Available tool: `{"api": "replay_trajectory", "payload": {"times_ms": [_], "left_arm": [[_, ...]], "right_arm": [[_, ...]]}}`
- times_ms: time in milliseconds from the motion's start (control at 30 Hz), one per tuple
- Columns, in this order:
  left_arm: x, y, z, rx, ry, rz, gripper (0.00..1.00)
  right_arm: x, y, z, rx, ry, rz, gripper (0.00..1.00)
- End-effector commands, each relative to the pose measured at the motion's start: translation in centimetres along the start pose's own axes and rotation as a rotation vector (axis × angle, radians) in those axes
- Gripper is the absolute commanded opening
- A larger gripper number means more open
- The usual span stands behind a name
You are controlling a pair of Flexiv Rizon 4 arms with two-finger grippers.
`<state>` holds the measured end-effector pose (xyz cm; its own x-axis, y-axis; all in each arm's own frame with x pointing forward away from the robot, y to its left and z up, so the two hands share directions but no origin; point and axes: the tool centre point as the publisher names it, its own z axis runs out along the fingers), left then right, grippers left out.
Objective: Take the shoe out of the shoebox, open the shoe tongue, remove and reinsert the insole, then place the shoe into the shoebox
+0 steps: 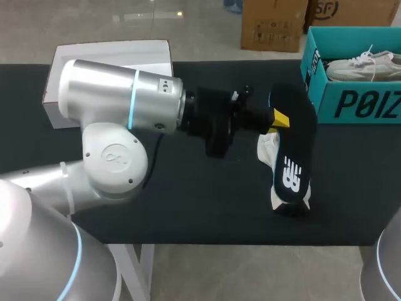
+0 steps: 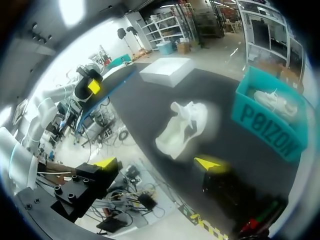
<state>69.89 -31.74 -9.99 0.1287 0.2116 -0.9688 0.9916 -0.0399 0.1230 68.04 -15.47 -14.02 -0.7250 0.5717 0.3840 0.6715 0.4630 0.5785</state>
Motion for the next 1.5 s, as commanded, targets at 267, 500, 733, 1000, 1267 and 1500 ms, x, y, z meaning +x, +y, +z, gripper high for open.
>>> {"api": "replay_trajectory", "payload": {"times_ms": [267, 500, 733, 1000, 1267, 1500], "left_arm": [[0.1, -0.4, -0.1, 0.006, 0.007, -0.035, 0.00], [0.2, -0.4, -0.1, 0.000, 0.006, -0.038, 0.00], [0.2, -0.4, -0.1, 0.000, 0.006, -0.038, 0.00], [0.2, -0.4, -0.1, 0.000, 0.006, -0.038, 0.00], [0.2, -0.4, -0.1, 0.000, 0.006, -0.038, 0.00], [2.7, -1.5, 0.8, 0.036, -0.045, -0.096, 0.00]], "right_arm": [[1.0, -0.1, -0.4, 0.013, -0.021, -0.014, 1.00], [1.0, -0.1, -0.4, 0.013, -0.021, -0.014, 1.00], [1.0, -0.1, -0.4, 0.013, -0.021, -0.014, 1.00], [1.0, -0.1, -0.4, 0.013, -0.021, -0.014, 1.00], [1.0, -0.1, -0.4, 0.013, -0.021, -0.014, 1.00], [1.0, -0.1, -0.4, 0.013, -0.021, -0.014, 1.00]]}}
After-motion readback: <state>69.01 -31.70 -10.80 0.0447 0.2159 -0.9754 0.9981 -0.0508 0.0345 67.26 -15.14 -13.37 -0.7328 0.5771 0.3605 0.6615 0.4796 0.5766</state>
